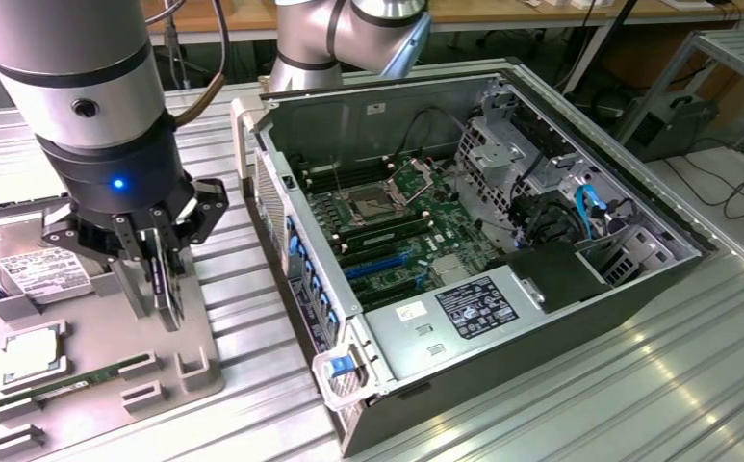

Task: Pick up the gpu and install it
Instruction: 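Pick up the gpu and move the gpu toward the slot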

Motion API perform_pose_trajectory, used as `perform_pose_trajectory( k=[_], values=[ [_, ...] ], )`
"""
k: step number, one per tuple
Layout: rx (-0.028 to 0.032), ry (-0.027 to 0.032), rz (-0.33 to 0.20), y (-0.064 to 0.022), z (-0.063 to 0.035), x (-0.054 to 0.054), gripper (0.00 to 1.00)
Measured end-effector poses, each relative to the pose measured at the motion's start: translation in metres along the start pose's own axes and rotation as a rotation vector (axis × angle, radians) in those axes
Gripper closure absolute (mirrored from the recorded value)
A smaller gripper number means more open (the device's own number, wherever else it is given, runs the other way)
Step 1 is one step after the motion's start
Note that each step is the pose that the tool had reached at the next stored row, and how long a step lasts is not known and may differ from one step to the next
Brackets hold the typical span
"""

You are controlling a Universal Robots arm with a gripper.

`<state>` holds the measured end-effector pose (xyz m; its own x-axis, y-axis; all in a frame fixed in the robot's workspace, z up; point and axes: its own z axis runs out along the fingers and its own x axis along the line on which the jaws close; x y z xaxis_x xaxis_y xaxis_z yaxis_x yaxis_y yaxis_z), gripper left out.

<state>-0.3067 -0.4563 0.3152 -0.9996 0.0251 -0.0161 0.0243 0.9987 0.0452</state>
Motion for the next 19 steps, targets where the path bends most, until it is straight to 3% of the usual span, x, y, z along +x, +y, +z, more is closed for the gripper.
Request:
perform_pose_trajectory(
  k=[19],
  values=[
    [0.0004,0.0001,0.000,0.0003,-0.0069,-0.0001,0.72]
  ],
)
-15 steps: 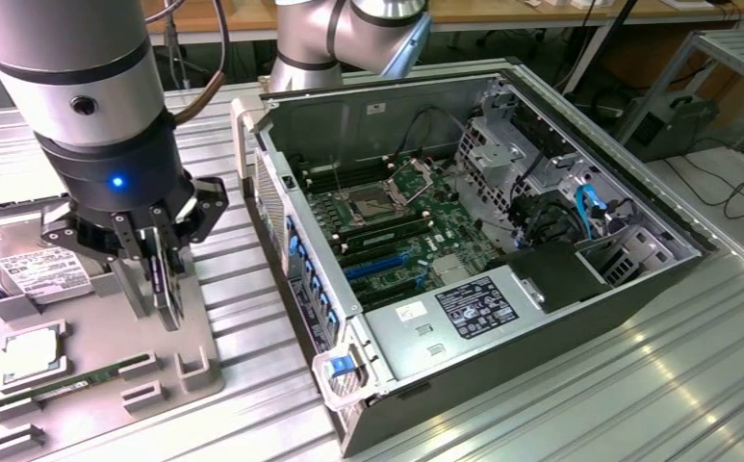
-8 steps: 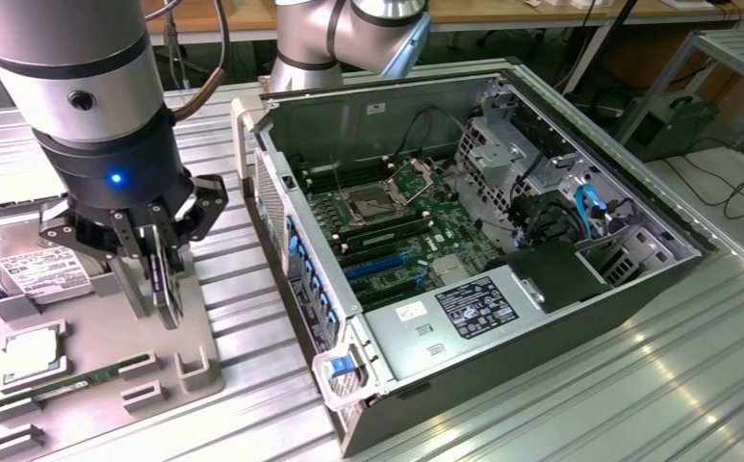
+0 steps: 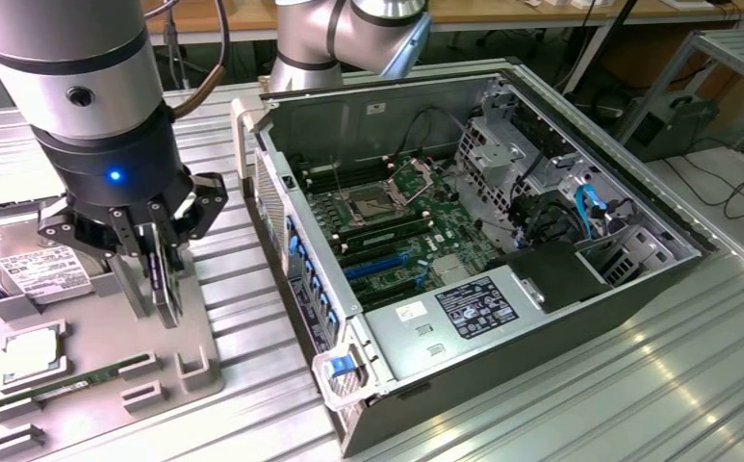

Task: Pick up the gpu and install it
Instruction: 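Pick up the gpu and move the gpu toward the slot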

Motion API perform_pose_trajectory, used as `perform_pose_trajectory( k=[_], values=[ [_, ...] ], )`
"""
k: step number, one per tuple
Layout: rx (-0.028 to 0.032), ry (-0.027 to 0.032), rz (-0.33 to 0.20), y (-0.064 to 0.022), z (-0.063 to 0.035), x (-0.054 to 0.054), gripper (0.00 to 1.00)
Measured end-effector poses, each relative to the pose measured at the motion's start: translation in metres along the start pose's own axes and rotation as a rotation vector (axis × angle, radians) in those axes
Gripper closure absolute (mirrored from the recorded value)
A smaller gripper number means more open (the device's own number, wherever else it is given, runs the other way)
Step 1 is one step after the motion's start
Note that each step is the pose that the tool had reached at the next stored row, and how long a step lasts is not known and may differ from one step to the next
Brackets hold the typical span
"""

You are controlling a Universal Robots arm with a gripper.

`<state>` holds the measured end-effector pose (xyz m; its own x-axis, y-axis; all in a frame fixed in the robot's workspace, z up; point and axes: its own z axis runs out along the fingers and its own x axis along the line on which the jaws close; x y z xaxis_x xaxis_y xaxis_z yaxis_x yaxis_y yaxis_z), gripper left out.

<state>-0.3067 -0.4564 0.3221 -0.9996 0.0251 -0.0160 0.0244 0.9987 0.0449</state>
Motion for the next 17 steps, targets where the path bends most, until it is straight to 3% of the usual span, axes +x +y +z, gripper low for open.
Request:
perform_pose_trajectory(
  k=[17],
  values=[
    [0.0000,0.0000,0.000,0.0010,-0.0212,0.000,0.72]
  ],
)
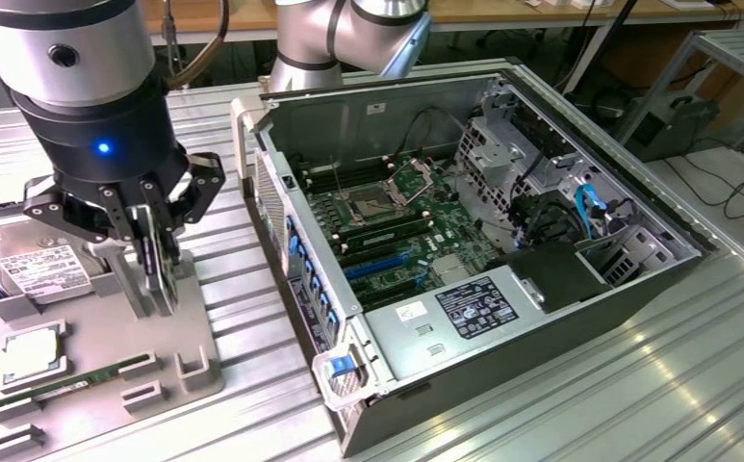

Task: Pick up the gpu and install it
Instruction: 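Pick up the gpu and move the gpu toward the slot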

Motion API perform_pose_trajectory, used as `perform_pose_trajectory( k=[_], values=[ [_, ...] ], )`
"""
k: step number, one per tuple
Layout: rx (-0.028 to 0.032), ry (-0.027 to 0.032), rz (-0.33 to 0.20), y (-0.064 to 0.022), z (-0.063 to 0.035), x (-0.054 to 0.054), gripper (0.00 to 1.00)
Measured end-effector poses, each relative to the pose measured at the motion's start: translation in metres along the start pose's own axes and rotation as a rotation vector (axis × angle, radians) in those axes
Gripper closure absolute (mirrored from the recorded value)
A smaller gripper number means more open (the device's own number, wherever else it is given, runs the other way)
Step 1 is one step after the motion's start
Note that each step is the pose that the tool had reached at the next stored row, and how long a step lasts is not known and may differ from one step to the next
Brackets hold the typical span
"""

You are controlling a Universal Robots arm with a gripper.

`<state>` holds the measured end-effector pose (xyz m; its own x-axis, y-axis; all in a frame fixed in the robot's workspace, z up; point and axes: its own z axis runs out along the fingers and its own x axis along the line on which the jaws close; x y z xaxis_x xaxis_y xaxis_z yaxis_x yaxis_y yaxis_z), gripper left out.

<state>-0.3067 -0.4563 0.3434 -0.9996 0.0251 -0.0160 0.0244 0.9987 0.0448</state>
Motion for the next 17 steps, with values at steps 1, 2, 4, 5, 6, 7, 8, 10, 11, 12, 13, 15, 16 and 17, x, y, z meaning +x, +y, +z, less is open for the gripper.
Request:
perform_pose_trajectory(
  k=[1,2,4,5,6,7,8,10,11,12,13,15,16,17],
  values=[
    [0.0000,0.0000,0.000,0.0001,-0.0019,0.000,0.72],
    [-0.0001,-0.0001,0.000,0.0001,-0.0030,0.000,0.72],
    [0.0000,0.0000,0.000,0.0002,-0.0055,0.000,0.72],
    [0.0000,0.0000,0.000,0.0003,-0.0067,0.000,0.72],
    [0.0000,0.0000,0.000,0.0003,-0.0078,0.000,0.72],
    [0.0000,0.0000,0.000,0.0004,-0.0091,0.000,0.72],
    [0.0000,0.0000,0.000,0.0005,-0.0104,0.000,0.72],
    [-0.0001,-0.0001,0.000,0.0007,-0.0146,0.000,0.72],
    [0.0000,0.0000,0.000,0.0007,-0.0163,0.000,0.72],
    [0.0000,0.0000,0.000,0.0008,-0.0179,0.000,0.72],
    [0.0000,0.0000,0.000,0.0009,-0.0195,0.000,0.72],
    [0.0000,0.0000,0.000,0.0010,-0.0224,0.000,0.72],
    [0.0000,0.0000,0.000,0.0011,-0.0247,0.000,0.72],
    [0.0000,0.0000,0.000,0.0012,-0.0258,0.000,0.72]
  ],
)
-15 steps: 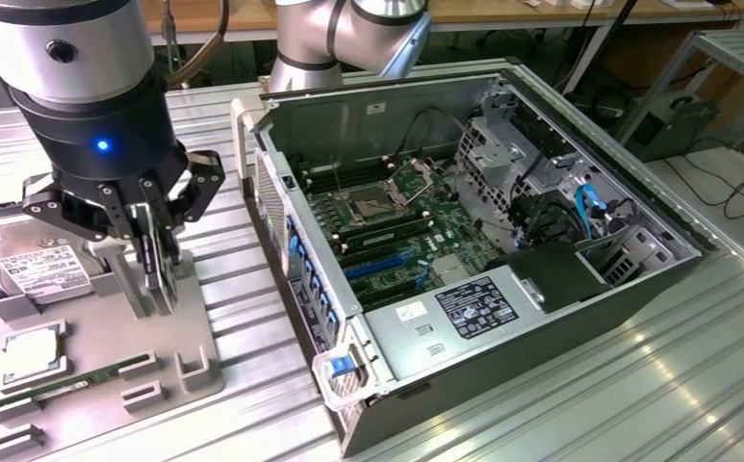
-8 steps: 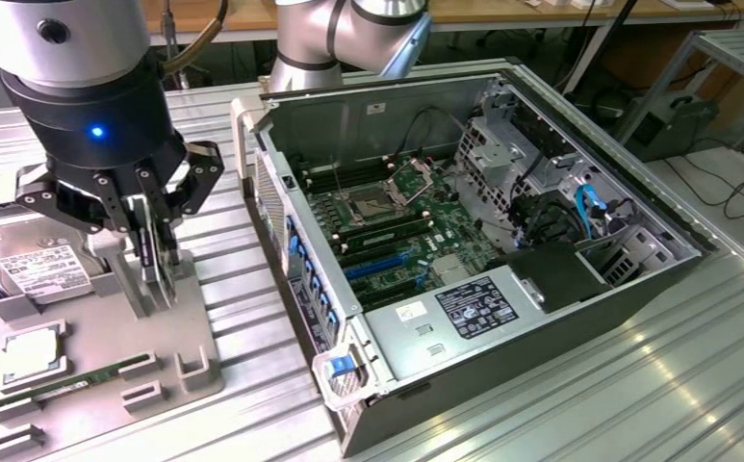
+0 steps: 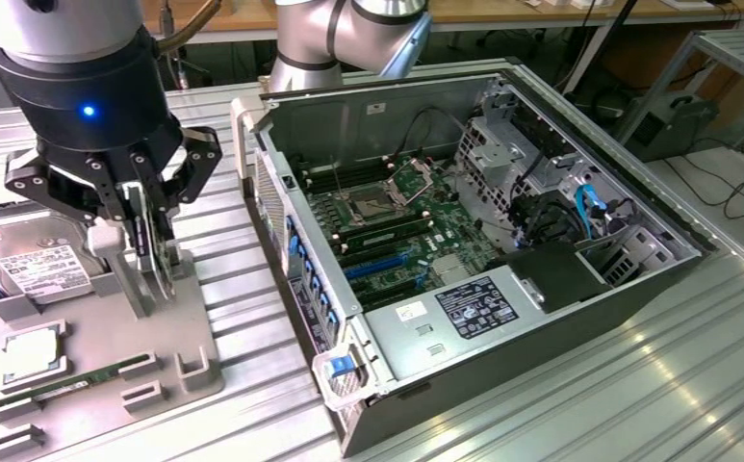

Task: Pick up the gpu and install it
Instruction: 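Pick up the gpu and move the gpu toward the slot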

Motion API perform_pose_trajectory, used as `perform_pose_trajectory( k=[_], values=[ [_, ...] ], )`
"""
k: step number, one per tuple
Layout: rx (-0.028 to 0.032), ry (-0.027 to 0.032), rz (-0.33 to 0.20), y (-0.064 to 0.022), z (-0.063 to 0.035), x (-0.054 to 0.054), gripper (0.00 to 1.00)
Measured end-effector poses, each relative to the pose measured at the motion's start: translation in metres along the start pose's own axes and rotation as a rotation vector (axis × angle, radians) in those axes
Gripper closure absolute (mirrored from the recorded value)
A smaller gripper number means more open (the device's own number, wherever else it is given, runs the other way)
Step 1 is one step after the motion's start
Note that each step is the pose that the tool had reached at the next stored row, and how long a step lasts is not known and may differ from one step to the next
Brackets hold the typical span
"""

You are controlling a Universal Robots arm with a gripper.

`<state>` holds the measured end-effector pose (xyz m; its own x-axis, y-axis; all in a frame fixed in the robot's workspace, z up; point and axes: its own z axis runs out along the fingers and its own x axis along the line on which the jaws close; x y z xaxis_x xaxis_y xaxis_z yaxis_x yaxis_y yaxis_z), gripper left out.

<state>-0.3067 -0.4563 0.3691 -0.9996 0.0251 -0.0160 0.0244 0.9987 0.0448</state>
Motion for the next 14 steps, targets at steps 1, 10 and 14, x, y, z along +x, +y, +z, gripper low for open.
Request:
perform_pose_trajectory(
  k=[1,10,14],
  values=[
    [-0.0001,-0.0001,0.000,0.0001,-0.0013,0.000,0.72],
    [0.0000,0.0000,0.000,0.0006,-0.0128,0.000,0.72],
    [0.0000,0.0000,0.000,0.0010,-0.0224,0.000,0.72]
  ],
)
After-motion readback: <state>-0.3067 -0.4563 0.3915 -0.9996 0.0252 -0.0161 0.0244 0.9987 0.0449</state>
